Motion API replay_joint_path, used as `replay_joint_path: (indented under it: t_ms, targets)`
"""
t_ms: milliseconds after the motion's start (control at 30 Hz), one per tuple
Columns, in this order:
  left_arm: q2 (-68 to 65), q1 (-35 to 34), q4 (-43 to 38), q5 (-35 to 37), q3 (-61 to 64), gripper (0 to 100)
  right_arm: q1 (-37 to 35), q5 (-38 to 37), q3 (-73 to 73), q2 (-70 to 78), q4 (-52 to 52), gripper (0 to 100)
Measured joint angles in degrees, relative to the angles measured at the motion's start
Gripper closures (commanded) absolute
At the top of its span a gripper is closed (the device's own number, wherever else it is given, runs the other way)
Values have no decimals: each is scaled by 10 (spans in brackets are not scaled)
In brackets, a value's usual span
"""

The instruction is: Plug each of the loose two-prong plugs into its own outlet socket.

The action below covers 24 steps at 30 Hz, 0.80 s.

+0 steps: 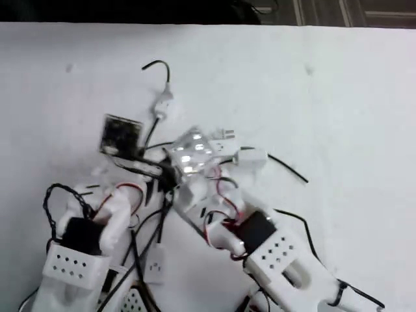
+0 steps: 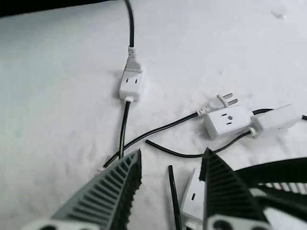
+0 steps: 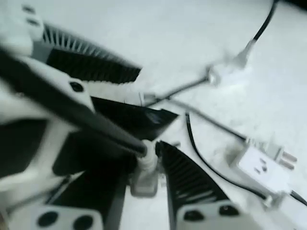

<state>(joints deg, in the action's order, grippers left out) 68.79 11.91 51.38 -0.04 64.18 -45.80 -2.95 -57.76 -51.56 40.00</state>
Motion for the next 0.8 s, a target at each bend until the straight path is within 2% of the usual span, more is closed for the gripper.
replay_joint_path:
  t_ms: [200,433,733,800]
  targets:
    - [0,33,0,-47,0,788,4,-8,0,28,-1,981]
    - [1,23,0,-55,0,789,4,-18,0,28,-1,981]
    - [1,-193,0,-55,-22,789,55,-25,0,30,-17,981]
    - [1,-245,7,-55,-22,789,57,-49,0,34,-18,981]
